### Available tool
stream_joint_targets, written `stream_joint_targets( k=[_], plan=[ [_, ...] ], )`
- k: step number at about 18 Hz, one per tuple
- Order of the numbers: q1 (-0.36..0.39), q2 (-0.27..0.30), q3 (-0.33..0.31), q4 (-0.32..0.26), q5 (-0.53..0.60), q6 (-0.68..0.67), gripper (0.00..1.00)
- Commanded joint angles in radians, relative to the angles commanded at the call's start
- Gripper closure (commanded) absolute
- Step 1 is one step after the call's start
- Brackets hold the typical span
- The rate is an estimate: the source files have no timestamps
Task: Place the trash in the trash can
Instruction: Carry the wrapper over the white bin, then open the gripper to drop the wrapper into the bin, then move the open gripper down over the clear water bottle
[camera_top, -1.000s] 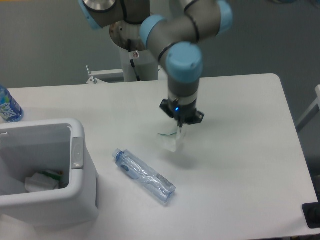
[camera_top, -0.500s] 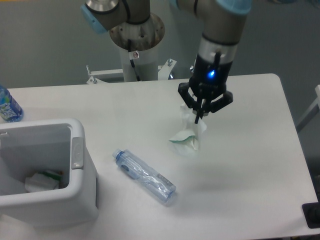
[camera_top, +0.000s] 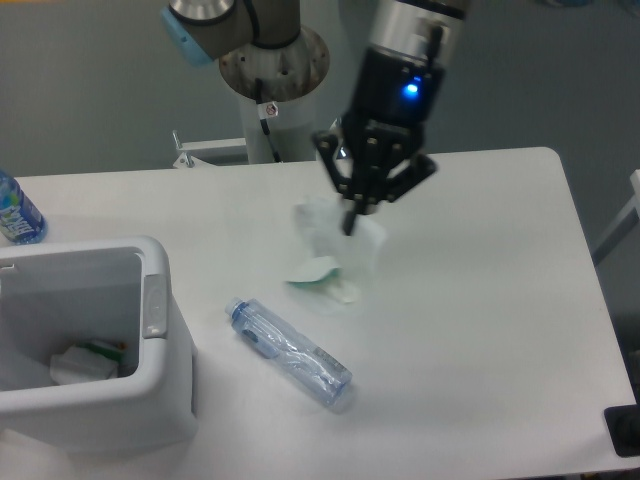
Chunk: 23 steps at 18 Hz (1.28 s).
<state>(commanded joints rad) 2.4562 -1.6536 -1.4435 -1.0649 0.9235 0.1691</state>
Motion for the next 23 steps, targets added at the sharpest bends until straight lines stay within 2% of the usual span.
stream_joint_targets(
  k=[3,7,9,10,11,12,18,23],
  plan=[
    [-0.090,-0.029,-0.003,0.052,0.000,-0.049,1.00],
    [-0.195,-0.051,-0.017,0.054,0.002,-0.048,0.99],
    [-0.226,-0.055,-0.031,0.069,0.002,-0.031,0.88],
    [-0.229,-0.061,-0.032,0.095,0.000,-0.028,0.75],
    [-0.235,-0.075,-0.032,0.124,0.000,-0.019,0.40],
    [-0.247,-0.084,-0.032,0.149,0.002,0.006,0.01],
    [-0.237,-0.083,-0.037,0.158,0.003,-0.003,0.00],
    [-0.123,-0.103,-0.018,0.167,0.014,-0.124,0.00]
  ],
)
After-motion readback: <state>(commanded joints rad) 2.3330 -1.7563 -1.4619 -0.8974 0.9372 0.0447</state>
